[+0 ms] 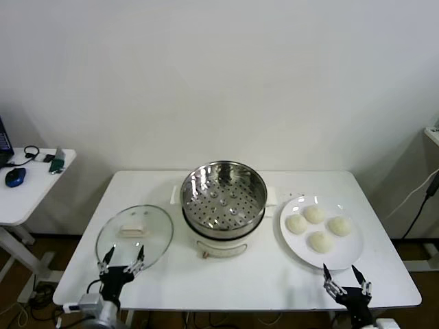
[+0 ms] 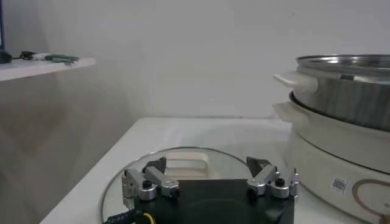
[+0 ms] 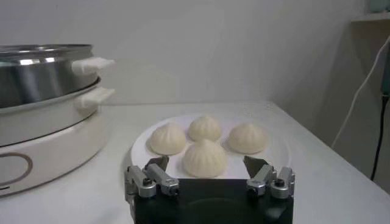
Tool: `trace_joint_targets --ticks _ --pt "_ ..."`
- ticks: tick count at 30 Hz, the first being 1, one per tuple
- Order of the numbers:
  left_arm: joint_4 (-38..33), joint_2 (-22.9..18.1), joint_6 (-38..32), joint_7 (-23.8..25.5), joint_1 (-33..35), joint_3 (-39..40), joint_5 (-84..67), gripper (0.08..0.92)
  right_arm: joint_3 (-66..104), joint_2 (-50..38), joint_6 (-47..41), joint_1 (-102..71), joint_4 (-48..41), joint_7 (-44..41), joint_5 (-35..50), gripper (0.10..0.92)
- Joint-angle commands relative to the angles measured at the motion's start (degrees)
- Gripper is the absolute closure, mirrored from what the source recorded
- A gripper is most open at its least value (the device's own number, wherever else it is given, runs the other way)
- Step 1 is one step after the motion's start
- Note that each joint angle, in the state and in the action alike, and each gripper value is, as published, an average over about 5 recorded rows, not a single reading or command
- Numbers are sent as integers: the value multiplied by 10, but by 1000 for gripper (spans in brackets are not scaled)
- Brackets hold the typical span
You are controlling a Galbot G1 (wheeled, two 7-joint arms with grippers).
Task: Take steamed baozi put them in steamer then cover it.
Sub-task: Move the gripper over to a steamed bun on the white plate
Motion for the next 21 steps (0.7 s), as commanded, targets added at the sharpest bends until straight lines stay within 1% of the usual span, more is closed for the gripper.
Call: trace_joint_targets --ticks 1,4,6,8,10,12,14,17,19,21 --pt "-2 1 1 0 0 -1 2 177 1 -13 -32 15 5 3 -17 203" --pt "-4 2 0 0 1 -1 1 177 -2 -48 -80 59 13 31 -87 203" --pt "-6 3 0 0 2 -2 1 177 -7 -88 -132 106 16 36 -129 203" --pt "-8 4 -1 -1 3 -2 2 177 -15 -131 -202 167 13 16 -140 203" --pt "-12 5 -2 0 5 -1 2 177 -32 -183 -274 236 1 -12 -131 203" --pt "-16 6 -3 0 7 -1 3 177 -65 -240 -317 298 -24 -40 -114 203" --pt "-19 7 -4 0 8 0 3 177 -112 -297 -331 358 -59 -85 -99 203" --pt "-20 10 -8 0 11 1 3 177 -213 -378 -325 465 -115 -161 -93 203" --pt "-20 11 -10 0 12 2 3 177 -309 -421 -303 557 -157 -222 -115 203" --pt "-20 10 -11 1 12 2 4 177 -423 -448 -265 665 -204 -293 -154 203"
